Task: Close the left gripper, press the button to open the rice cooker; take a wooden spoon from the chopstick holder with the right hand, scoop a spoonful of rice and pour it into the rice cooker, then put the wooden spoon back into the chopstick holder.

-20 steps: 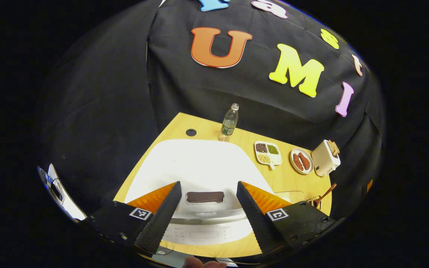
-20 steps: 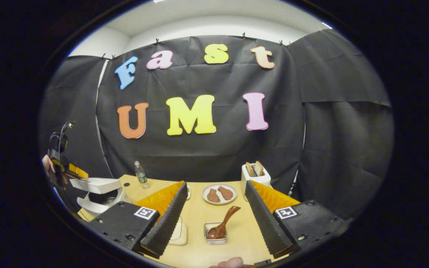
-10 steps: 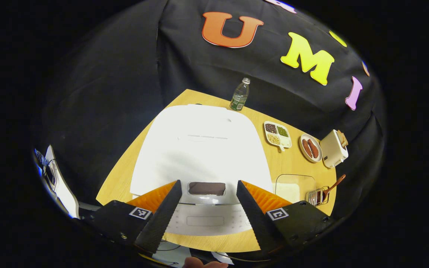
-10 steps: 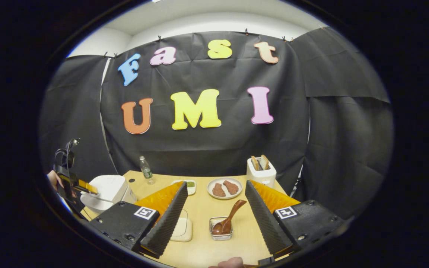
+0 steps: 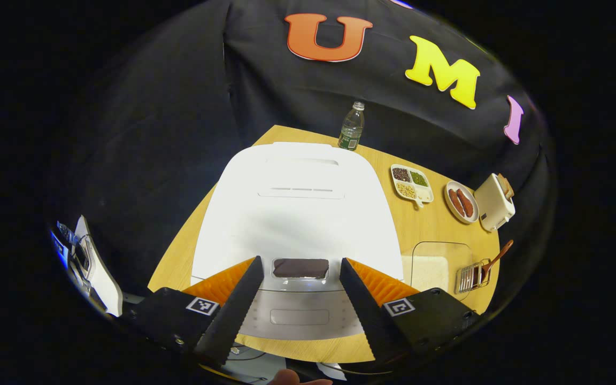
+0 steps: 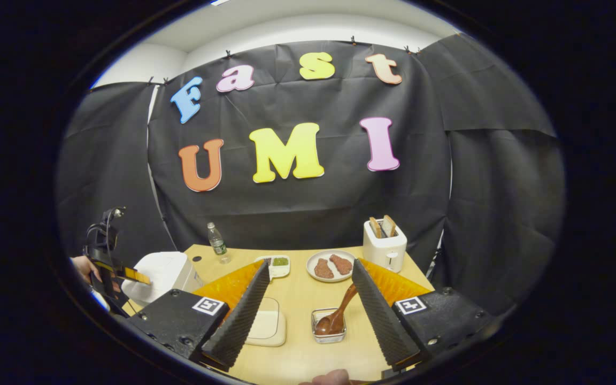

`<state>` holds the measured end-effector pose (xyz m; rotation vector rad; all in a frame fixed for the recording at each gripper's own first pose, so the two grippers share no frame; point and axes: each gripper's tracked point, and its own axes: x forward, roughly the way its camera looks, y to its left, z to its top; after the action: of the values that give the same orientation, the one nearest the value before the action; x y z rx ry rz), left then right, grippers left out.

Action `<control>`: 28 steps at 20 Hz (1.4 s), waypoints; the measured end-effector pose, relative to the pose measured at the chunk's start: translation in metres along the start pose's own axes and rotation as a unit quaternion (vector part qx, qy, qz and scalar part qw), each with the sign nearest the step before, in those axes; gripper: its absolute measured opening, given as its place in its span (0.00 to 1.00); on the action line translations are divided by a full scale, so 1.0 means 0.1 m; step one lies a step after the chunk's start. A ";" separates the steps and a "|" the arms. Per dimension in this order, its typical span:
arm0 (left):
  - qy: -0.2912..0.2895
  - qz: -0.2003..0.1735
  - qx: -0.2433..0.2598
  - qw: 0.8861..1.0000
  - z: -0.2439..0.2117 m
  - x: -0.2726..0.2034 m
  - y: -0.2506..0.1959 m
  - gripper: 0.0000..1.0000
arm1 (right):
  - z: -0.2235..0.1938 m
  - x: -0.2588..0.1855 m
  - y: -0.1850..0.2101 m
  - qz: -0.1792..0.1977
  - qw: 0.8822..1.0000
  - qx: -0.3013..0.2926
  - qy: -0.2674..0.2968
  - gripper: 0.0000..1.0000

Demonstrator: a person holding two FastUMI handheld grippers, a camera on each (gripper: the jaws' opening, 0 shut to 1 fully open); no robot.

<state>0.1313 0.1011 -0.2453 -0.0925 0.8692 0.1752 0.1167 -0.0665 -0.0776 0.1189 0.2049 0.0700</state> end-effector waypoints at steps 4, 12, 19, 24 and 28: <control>-0.023 0.000 -0.002 1.000 0.01 -0.01 -0.02 0.98 | -0.10 0.01 0.00 0.003 1.000 0.015 0.007 1.00; -0.075 0.013 -0.007 0.997 0.13 -0.01 -0.01 0.95 | 0.02 0.15 -0.02 0.051 0.999 -0.005 0.000 1.00; -0.190 -0.015 -0.007 0.982 0.54 -0.81 -0.29 0.94 | 0.50 -0.12 -0.11 0.034 0.997 -0.027 -0.064 1.00; -0.302 -0.071 0.006 0.951 0.56 -1.95 -0.64 0.94 | 0.68 -0.82 0.05 -0.001 0.993 -0.031 -0.117 0.99; -0.364 -0.114 0.036 0.924 0.21 -2.85 -0.80 0.94 | 0.60 -1.54 0.28 -0.014 0.991 -0.020 -0.135 1.00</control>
<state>-0.0178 -0.0074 -0.0132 -0.0518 0.1156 -0.0476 -0.0229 -0.0579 0.0146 0.0838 -0.0650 0.0295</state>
